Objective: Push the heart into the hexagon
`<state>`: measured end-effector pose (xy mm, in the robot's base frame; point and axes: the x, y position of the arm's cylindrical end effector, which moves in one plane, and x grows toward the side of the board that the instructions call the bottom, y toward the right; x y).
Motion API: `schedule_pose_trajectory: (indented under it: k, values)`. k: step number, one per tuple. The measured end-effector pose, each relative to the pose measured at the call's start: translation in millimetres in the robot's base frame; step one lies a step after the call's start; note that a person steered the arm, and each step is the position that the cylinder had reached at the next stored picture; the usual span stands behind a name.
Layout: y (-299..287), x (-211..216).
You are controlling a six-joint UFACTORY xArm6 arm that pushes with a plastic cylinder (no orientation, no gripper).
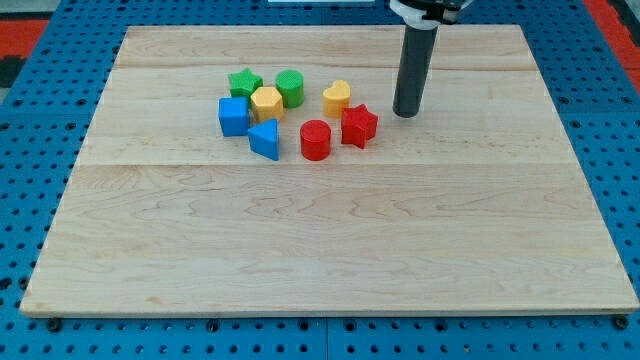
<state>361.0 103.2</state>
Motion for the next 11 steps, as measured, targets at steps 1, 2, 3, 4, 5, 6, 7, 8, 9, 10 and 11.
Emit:
schedule_pose_trajectory:
  k: [1,2,3,4,5,6,7,8,9,10,11]
  values:
    - [-0.3,0.0]
    - [-6.8,-3.3]
    - [-11.4,-3.6]
    - [-14.1,-4.1]
    - [-31.8,-9.7]
    - [-53.3,-13.6]
    - [-76.6,-13.7]
    - [-92.1,-14.0]
    - [-102.6,0.5]
    - [-131.8,9.9]
    - [-132.2,21.1]
